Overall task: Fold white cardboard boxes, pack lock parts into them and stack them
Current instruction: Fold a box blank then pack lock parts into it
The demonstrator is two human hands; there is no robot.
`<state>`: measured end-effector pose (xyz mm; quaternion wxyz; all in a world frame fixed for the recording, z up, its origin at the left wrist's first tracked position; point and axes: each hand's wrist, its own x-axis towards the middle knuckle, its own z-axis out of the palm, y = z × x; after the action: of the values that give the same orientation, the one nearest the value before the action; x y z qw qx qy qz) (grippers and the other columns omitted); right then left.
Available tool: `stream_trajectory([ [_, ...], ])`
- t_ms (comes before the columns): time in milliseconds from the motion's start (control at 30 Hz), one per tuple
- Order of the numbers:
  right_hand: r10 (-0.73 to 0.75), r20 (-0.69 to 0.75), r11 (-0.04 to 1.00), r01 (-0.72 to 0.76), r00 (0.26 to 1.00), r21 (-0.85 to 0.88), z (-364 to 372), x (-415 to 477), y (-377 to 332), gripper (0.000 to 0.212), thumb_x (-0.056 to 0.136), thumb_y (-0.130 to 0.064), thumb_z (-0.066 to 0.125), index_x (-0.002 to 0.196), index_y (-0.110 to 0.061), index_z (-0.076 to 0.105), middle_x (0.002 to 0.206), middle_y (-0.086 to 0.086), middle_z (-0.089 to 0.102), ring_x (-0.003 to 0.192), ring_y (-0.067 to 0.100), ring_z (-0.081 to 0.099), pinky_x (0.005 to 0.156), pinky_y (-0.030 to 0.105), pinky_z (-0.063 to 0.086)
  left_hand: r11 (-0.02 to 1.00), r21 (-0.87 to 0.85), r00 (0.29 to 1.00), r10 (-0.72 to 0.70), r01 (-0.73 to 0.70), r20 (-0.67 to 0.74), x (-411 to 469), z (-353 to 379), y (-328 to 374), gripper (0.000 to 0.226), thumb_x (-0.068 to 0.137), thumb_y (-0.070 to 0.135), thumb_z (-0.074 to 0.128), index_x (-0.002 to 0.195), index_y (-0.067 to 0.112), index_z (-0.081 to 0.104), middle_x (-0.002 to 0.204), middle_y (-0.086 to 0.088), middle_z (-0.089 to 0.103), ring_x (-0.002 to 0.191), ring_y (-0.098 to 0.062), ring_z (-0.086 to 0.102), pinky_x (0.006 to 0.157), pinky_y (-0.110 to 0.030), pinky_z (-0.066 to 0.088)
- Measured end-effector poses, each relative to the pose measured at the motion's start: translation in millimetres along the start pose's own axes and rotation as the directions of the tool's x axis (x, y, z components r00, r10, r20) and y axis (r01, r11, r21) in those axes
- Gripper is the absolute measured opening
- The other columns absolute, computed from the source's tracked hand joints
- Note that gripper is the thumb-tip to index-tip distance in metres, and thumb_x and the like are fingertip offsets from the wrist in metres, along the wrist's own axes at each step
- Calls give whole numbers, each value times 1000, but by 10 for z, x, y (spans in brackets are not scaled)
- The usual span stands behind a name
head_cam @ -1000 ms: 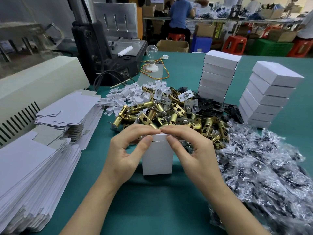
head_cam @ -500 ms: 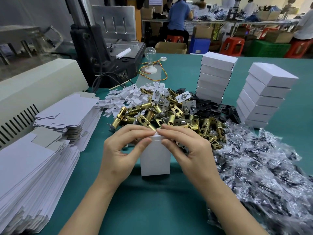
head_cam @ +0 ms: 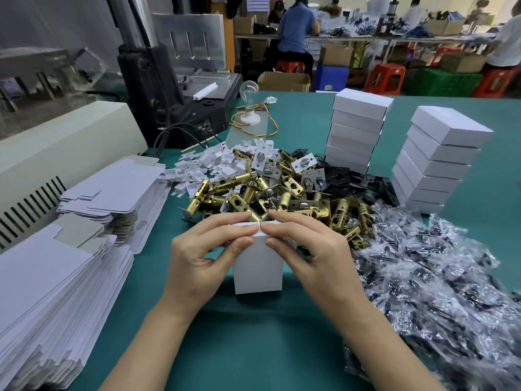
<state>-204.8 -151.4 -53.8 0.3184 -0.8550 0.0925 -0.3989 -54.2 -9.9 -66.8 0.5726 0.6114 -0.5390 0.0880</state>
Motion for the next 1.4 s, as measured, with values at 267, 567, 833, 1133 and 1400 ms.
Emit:
stream_trajectory([
  [267,46,-11,998,-46,999,40,44,5,12,21,96,-26,68,113,-20,79,122,-5,71,115,7,66,92,37,57,990,-93,995,-100,101,20,-12,35,-21,19,97,25,71,114,22,80,119,7,78,114,-13,73,85,-23,59],
  [567,207,76,977,-202,975,-68,21,52,-42,47,97,-28,69,142,-33,57,137,-15,56,126,-1,52,102,29,51,805,-131,799,-526,578,291,-41,20,-71,63,77,49,83,134,45,55,106,9,80,98,-11,77,83,-33,64],
  [833,260,218,867,-128,941,-482,192,-40,-439,105,71,-85,57,155,-34,21,138,-7,37,125,15,43,101,35,47,588,-450,688,-720,673,88,19,103,-39,57,71,37,89,118,24,59,96,2,82,86,-19,80,63,-26,61],
  [1133,266,152,920,-204,952,-335,167,251,-422,87,79,-44,74,151,-34,28,129,-4,50,116,17,50,90,31,47,405,-698,704,-681,590,200,73,95,6,51,86,46,72,127,18,57,105,-7,79,86,-19,78,61,-29,61],
  [1400,631,241,671,-675,737,306,-495,979,-156,58,88,-30,77,139,-18,52,128,6,61,110,28,69,91,40,62,471,-632,740,-621,615,258,49,90,25,59,90,57,62,133,16,56,118,-16,78,105,-34,77,72,-38,66],
])
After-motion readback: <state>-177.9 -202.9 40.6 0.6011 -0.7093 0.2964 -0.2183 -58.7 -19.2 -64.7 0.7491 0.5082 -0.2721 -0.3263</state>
